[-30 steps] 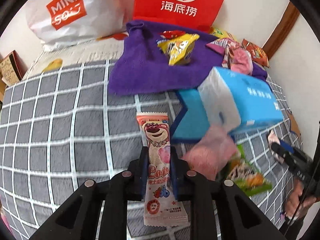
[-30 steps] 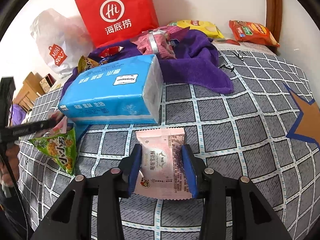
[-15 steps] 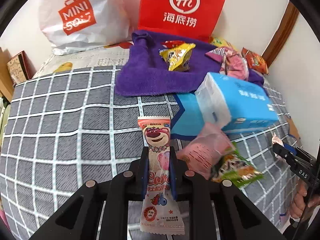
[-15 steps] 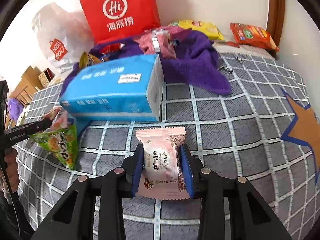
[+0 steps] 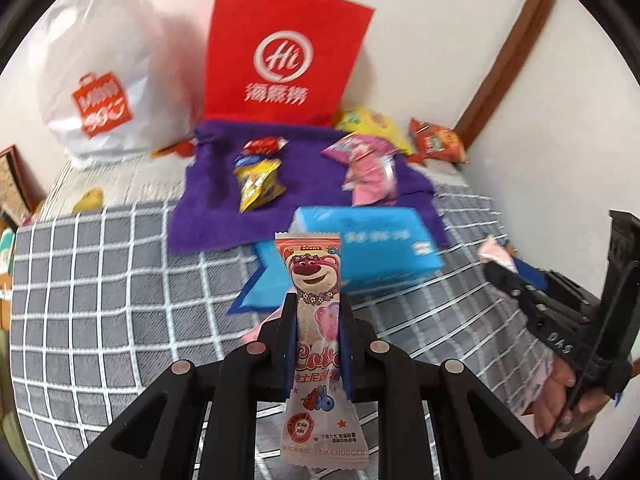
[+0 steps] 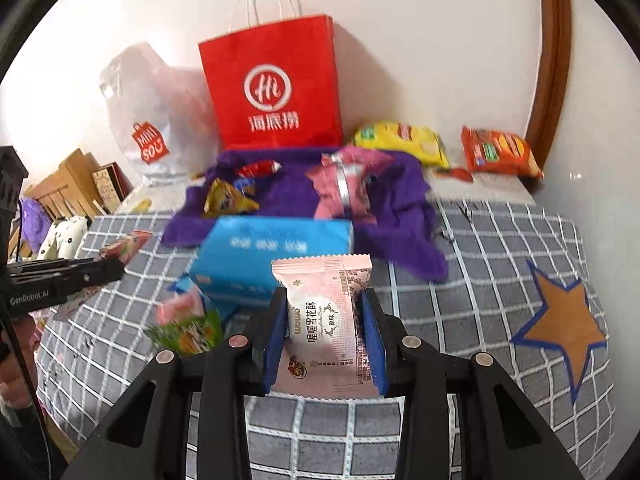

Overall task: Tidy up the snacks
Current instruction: 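Carry the pink cookie packet and candy stick over the purple towel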

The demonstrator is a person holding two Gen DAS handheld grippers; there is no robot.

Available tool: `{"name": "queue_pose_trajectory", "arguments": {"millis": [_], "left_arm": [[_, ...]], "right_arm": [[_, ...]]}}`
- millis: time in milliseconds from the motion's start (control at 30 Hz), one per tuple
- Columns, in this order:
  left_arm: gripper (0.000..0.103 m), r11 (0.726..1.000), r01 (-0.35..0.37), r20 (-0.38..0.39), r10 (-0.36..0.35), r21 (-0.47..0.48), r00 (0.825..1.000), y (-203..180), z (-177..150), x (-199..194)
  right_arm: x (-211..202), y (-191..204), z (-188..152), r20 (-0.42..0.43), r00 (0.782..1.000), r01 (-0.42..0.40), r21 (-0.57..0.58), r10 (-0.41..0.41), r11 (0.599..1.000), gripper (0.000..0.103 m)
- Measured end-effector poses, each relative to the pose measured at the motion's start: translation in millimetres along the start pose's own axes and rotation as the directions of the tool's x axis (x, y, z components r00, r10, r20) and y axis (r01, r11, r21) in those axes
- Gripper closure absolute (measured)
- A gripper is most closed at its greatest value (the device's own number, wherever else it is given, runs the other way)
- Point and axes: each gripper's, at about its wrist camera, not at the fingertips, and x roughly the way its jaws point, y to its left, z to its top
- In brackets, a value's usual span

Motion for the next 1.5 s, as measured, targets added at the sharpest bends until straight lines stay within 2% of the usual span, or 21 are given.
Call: {"name": "queue_pose_trajectory", "arguments": {"millis": [133, 300, 533, 767, 1033, 1367, 1500], "left_arm": [[0.086, 1.0, 0.029, 0.023, -0.029, 0.009, 0.999, -8.8, 20.6, -11.0], [0.086, 1.0, 0.014, 0.052, -0.015, 0.016, 0.999, -12.1, 42.1, -17.7], [0.086, 1.0, 0.012, 0.054, -0.012, 0.008, 0.998, -10.3, 62.7, -13.0], [0.086, 1.0, 0.002, 0.056, -0.002, -0.003, 0.998, -2.7, 89.2, -2.3], [0.086, 0.997, 0.009, 0.069, -0.004, -0.076, 0.998, 26.1, 126.7, 9.8], [0.086, 0.992, 0.026, 0.057, -0.019, -0.127, 0.998, 45.3, 164.0, 42.0], [0.086, 0.989, 0.039, 0.05, -0.033, -0.139, 0.998, 52.1, 171.8, 60.1]], "right_arm": [[-5.1, 5.9, 17.4, 0.022, 1.0, -0.019, 0.003, 0.019, 1.0, 0.067], [-6.3, 15.1, 42.1, 0.045, 0.999, -0.022, -0.022, 0.023, 1.0, 0.067], [4.8, 16.8, 62.7, 0.043, 0.999, -0.032, -0.021, 0.033, 0.999, 0.067], [18.9, 12.1, 88.5, 0.055, 0.998, -0.035, -0.016, 0.036, 0.999, 0.067], [40.2, 0.7, 129.8, 0.07, 0.997, -0.044, 0.017, 0.042, 0.999, 0.067], [73.3, 9.6, 170.6, 0.079, 0.991, -0.112, 0.009, 0.111, 0.994, 0.067], [94.9, 13.2, 172.5, 0.063, 0.988, -0.139, -0.01, 0.139, 0.99, 0.067]]}}
